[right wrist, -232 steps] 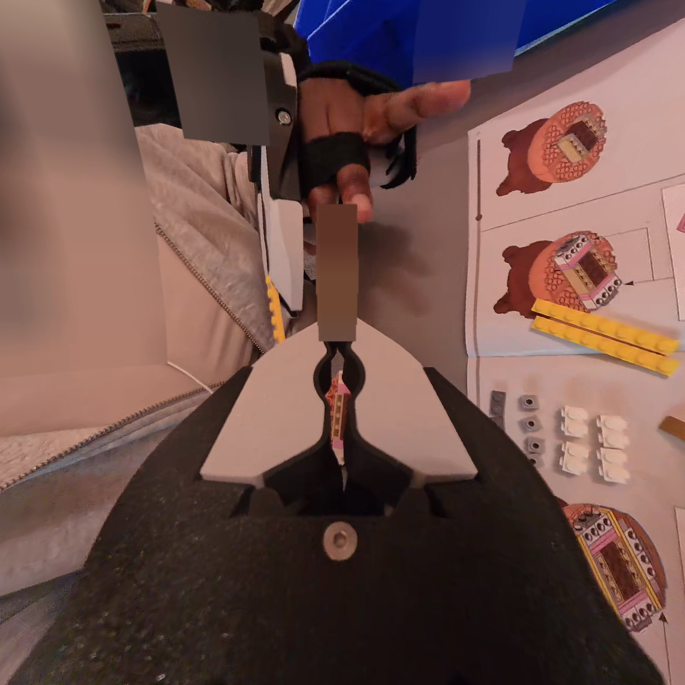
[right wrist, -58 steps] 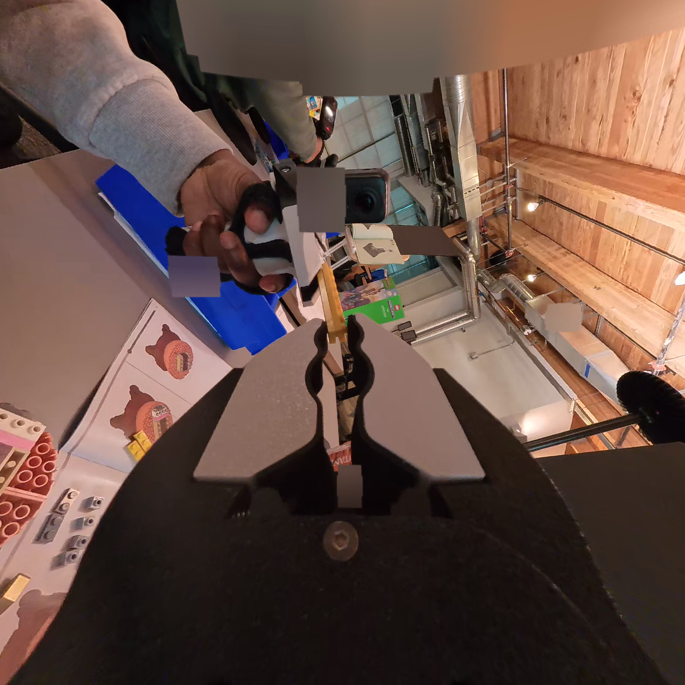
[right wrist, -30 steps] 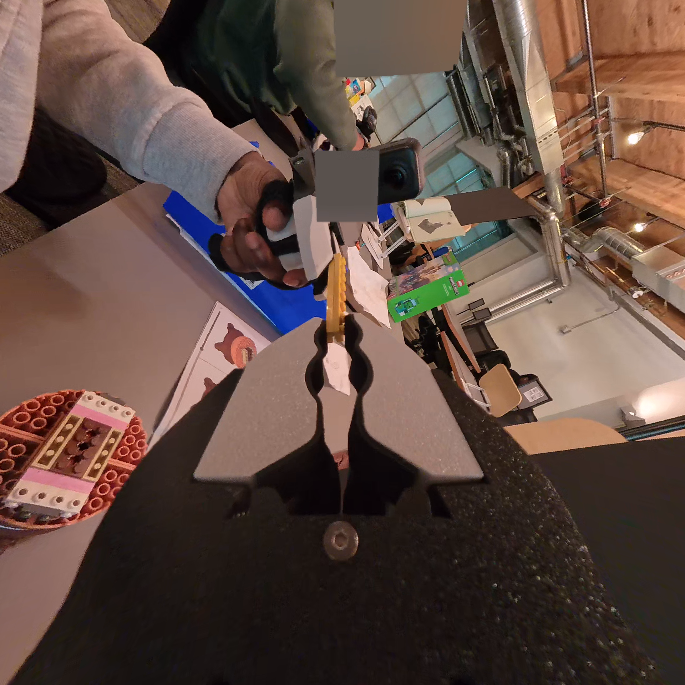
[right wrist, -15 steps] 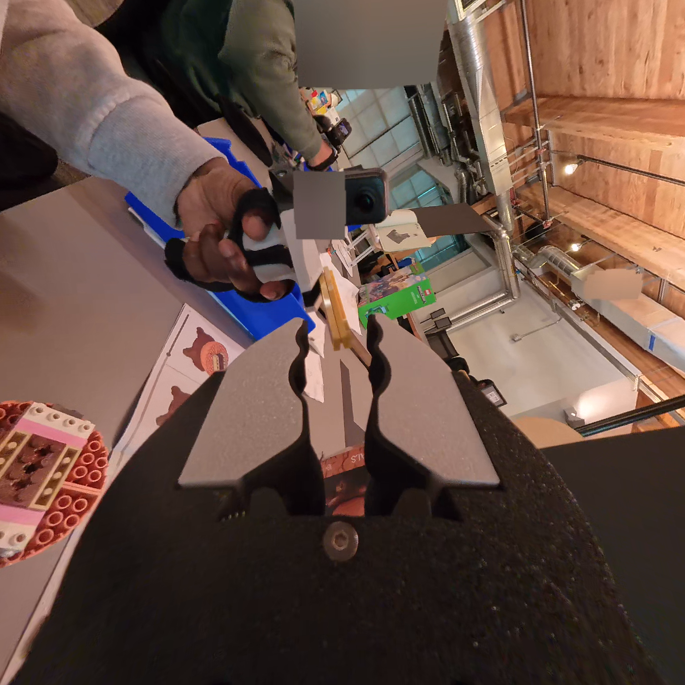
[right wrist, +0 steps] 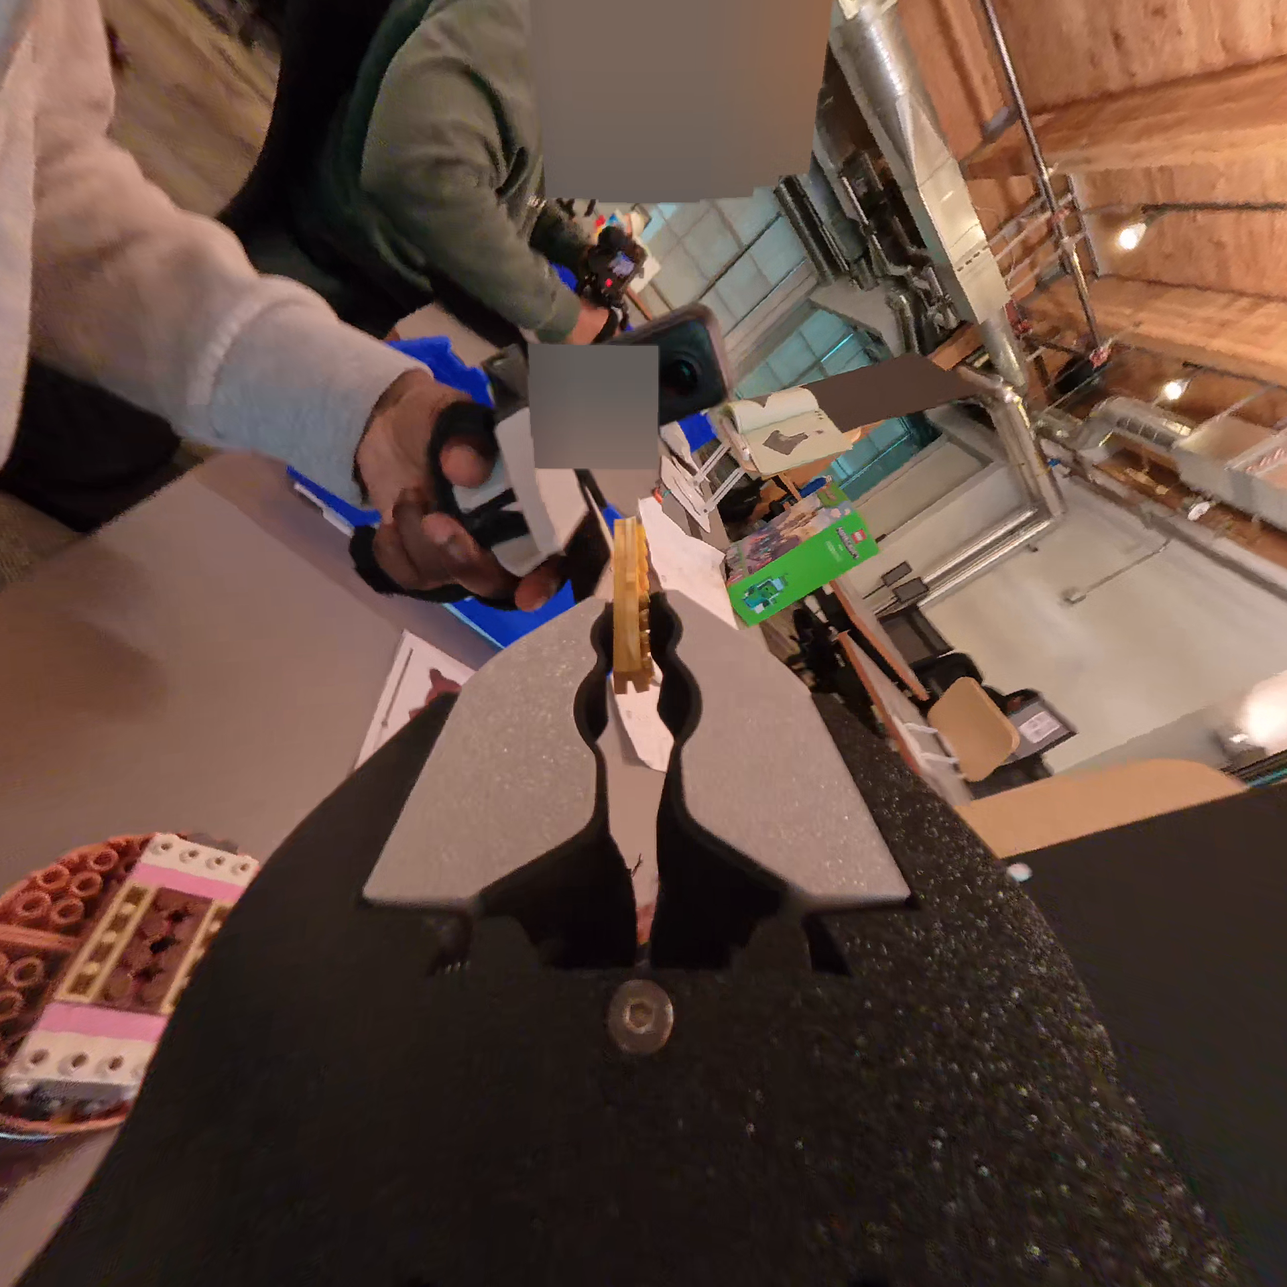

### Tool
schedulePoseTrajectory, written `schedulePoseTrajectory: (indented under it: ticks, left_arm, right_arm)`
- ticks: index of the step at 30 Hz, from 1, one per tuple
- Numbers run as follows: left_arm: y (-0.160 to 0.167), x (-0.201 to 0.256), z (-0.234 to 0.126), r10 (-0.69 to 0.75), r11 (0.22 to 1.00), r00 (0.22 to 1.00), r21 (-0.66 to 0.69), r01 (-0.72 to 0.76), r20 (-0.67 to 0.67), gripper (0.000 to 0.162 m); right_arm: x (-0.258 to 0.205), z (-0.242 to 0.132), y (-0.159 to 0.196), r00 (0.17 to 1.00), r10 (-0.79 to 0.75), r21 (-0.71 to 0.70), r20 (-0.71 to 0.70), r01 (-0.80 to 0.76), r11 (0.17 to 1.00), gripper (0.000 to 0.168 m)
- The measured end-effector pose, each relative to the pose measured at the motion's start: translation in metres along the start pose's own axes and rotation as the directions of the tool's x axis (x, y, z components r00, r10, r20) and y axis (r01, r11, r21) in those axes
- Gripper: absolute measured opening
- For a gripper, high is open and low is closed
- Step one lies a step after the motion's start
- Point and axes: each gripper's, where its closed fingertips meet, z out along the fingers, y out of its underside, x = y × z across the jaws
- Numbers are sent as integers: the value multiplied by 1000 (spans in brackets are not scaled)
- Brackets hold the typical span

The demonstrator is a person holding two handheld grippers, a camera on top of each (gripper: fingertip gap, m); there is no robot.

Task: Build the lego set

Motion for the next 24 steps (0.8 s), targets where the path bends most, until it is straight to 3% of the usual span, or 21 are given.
schedulePoseTrajectory:
  ticks: [3, 6, 8, 11, 18, 22, 24]
  left_arm:
    - [-2, -11, -7, 218, 975, 968, -58, -212, 125, 27]
    - [-4, -16, -11, 541, 839, 815, -196, -507, 207, 32]
    - [-3, -13, -9, 661, 747, 726, -264, -610, 193, 33]
    - [1, -12, -5, 708, 699, 688, -301, -649, 161, 28]
    - [12, -18, 0, 776, 614, 618, -379, -692, 127, 10]
    - [10, -17, -1, 796, 592, 590, -377, -713, 134, 11]
    - [7, -15, -2, 822, 561, 553, -368, -741, 138, 19]
  right_arm:
    - [3, -5, 2, 983, 176, 26, 49, -177, 984, 9]
    - [-3, -6, 7, 945, 305, 13, 118, -308, 951, 9]
    - [-8, -5, 10, 926, 347, -12, 148, -349, 937, 9]
    - [-14, -3, 12, 898, 401, -31, 182, -402, 915, 9]
    - [-19, -3, 7, 911, 364, -17, 195, -368, 930, 9]
    - [-18, -2, 5, 904, 377, -16, 200, -382, 924, 9]
    - [-19, -2, 6, 883, 416, -22, 216, -421, 907, 9]
